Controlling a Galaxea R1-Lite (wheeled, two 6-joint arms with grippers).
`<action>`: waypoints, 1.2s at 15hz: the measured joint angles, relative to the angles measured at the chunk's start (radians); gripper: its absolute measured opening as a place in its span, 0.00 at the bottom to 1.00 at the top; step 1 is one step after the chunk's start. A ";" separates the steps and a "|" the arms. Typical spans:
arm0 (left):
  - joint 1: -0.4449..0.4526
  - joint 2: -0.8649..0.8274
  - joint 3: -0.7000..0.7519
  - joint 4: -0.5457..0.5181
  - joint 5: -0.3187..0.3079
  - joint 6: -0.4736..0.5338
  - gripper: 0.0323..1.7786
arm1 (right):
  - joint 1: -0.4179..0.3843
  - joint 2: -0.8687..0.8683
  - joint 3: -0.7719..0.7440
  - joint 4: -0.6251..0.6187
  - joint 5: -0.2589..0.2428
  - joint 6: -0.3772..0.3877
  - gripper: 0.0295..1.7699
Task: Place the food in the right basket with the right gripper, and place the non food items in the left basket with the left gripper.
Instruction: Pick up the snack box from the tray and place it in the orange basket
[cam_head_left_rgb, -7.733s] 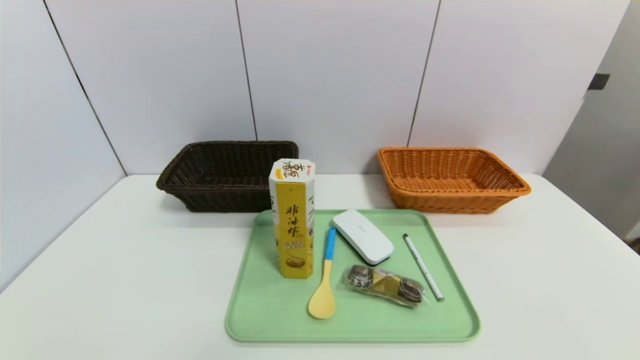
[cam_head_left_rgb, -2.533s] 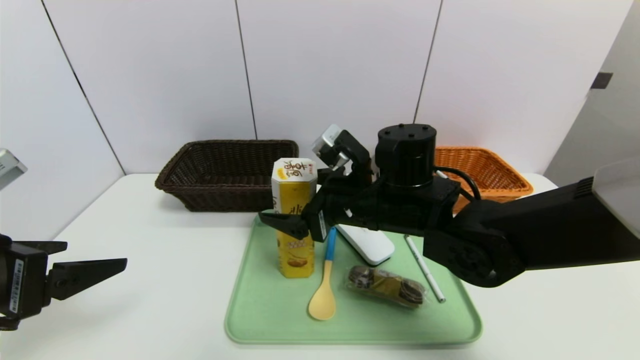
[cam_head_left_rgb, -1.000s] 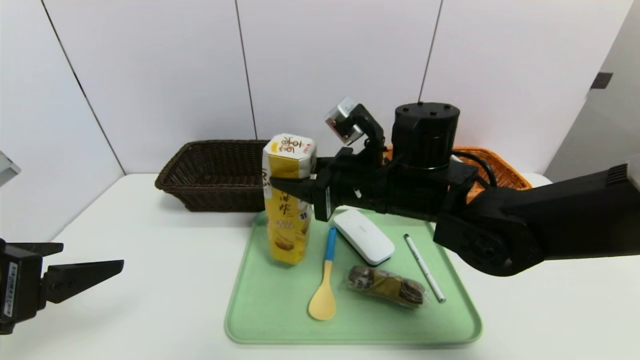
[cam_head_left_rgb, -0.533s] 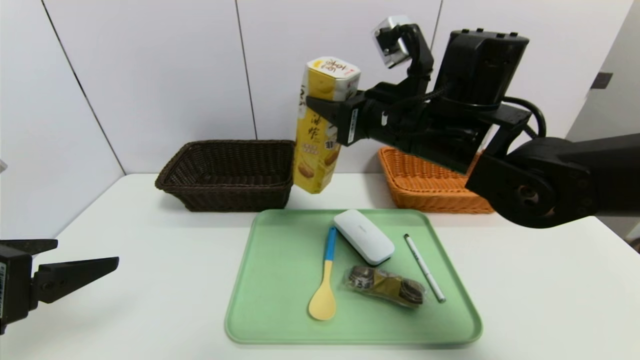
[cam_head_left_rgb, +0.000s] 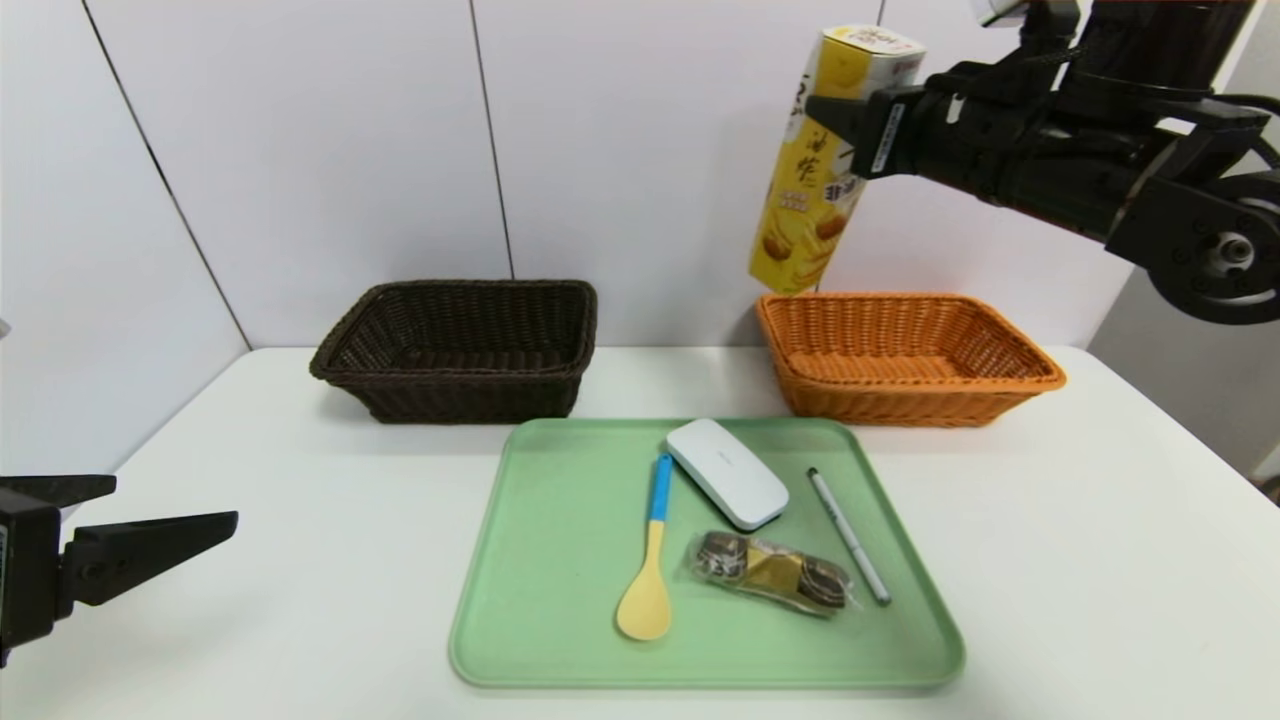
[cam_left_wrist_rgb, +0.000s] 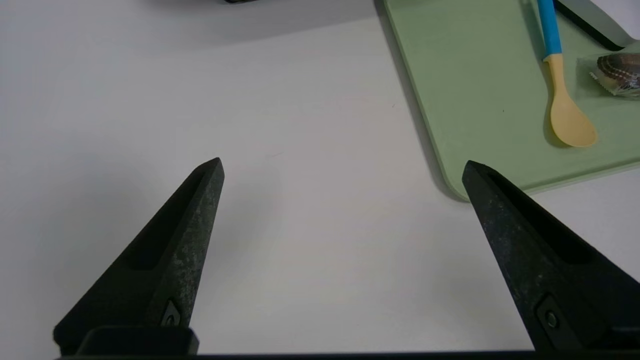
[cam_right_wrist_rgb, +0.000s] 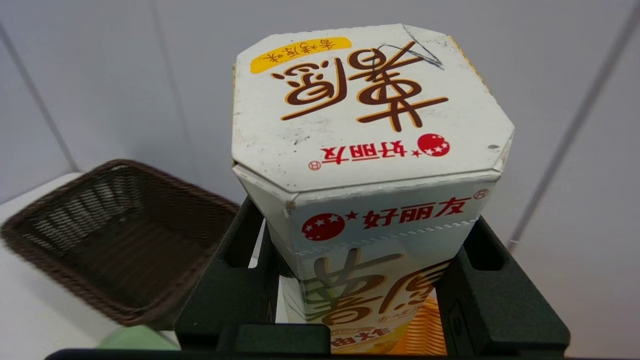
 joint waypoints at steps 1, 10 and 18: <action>0.000 0.000 0.000 0.000 0.002 0.000 0.95 | -0.039 -0.001 0.011 -0.002 0.000 0.001 0.47; 0.000 0.004 0.019 -0.043 -0.001 0.001 0.95 | -0.226 0.069 0.133 -0.073 0.011 -0.003 0.47; 0.000 0.014 0.046 -0.060 0.000 0.000 0.95 | -0.253 0.162 0.169 -0.109 0.014 -0.007 0.47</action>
